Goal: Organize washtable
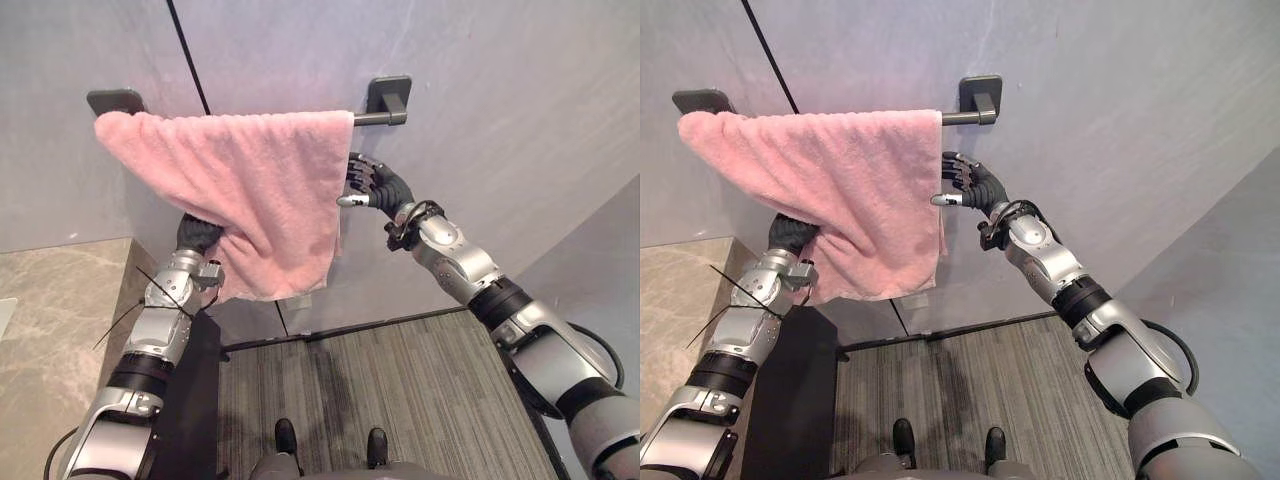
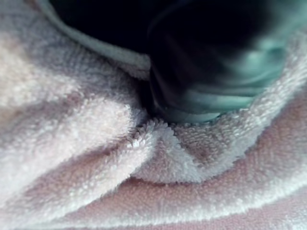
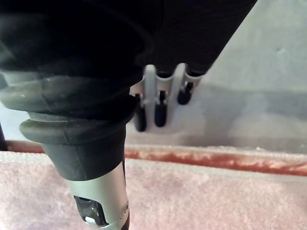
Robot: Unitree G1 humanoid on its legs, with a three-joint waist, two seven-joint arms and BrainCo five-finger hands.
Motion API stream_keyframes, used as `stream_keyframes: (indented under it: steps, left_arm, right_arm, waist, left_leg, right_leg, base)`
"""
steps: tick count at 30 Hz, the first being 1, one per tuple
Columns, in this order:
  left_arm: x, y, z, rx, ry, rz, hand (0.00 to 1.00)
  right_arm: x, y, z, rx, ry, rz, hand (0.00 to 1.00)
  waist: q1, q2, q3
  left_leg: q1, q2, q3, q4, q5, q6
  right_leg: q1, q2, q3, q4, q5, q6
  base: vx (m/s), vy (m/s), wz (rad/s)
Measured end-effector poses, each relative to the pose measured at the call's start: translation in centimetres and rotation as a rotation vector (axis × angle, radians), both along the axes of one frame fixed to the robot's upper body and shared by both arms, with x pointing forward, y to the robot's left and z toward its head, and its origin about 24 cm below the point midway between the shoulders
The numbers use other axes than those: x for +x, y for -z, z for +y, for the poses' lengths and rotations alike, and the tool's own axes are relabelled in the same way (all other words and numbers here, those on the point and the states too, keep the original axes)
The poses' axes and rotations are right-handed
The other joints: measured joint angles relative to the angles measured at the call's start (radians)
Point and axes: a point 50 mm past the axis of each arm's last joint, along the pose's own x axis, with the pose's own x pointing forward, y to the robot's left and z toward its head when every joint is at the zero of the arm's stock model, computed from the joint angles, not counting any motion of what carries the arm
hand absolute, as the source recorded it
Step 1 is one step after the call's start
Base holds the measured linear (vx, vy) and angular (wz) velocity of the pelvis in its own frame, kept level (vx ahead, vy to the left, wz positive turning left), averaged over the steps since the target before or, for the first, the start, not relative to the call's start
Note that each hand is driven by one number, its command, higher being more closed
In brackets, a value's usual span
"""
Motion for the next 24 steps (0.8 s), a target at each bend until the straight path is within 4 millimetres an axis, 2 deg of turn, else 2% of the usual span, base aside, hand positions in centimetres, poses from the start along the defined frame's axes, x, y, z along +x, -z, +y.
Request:
stream_keyframes:
  steps: [4, 9, 13, 14, 19, 24]
  left_arm:
    - [0.3, -0.3, -0.3, 0.003, 0.008, -0.006, 1.00]
    - [0.8, -0.9, -0.8, 0.006, 0.012, -0.026, 1.00]
    - [1.0, -0.9, -1.2, -0.014, 0.015, -0.028, 1.00]
    - [1.0, -0.8, -1.4, -0.019, 0.017, -0.028, 1.00]
    - [1.0, -0.8, -1.4, -0.023, 0.012, -0.028, 1.00]
    - [1.0, -0.8, -1.3, -0.026, 0.004, -0.030, 1.00]
  right_arm:
    - [0.1, -0.1, 1.5, 0.022, -0.028, 0.007, 0.00]
    - [0.6, -2.2, 3.4, 0.007, -0.053, -0.045, 0.00]
    - [0.4, -2.3, 4.5, 0.017, -0.074, -0.042, 0.00]
    - [0.5, -2.2, 4.7, 0.018, -0.076, -0.036, 1.00]
    - [0.3, -2.6, 5.5, 0.022, -0.095, -0.043, 1.00]
    - [0.5, -2.7, 4.9, 0.011, -0.078, -0.053, 1.00]
  waist:
    - [0.000, 0.001, 0.002]
    - [0.007, 0.005, 0.027]
    - [0.022, 0.007, 0.029]
    - [0.026, 0.007, 0.029]
    - [0.026, 0.006, 0.030]
    - [0.024, 0.006, 0.030]
  left_leg:
    - [-0.003, 0.000, -0.003, 0.000, 0.000, 0.000]
    - [-0.013, 0.002, -0.012, 0.000, 0.005, -0.003]
    - [-0.014, 0.002, -0.012, 0.000, 0.005, -0.003]
    - [-0.014, 0.002, -0.013, 0.000, 0.005, -0.003]
    - [-0.016, 0.002, -0.017, 0.000, 0.005, -0.003]
    - [-0.015, 0.002, -0.017, 0.000, 0.005, -0.003]
  right_leg:
    - [0.001, 0.007, -0.004, -0.004, 0.000, 0.000]
    - [0.003, 0.009, -0.014, -0.019, 0.010, -0.005]
    - [0.002, 0.010, -0.015, -0.019, 0.011, -0.006]
    - [0.002, 0.010, -0.015, -0.019, 0.011, -0.006]
    - [0.003, 0.009, -0.020, -0.018, 0.010, -0.006]
    - [0.004, 0.009, -0.020, -0.018, 0.011, -0.006]
  base:
    - [0.04, -0.008, 0.03]
    - [0.00, -0.006, 0.04]
    - [0.00, 0.000, 0.00]
    - [0.00, 0.000, 0.00]
    - [0.00, 0.001, 0.01]
    - [0.00, 0.000, 0.00]
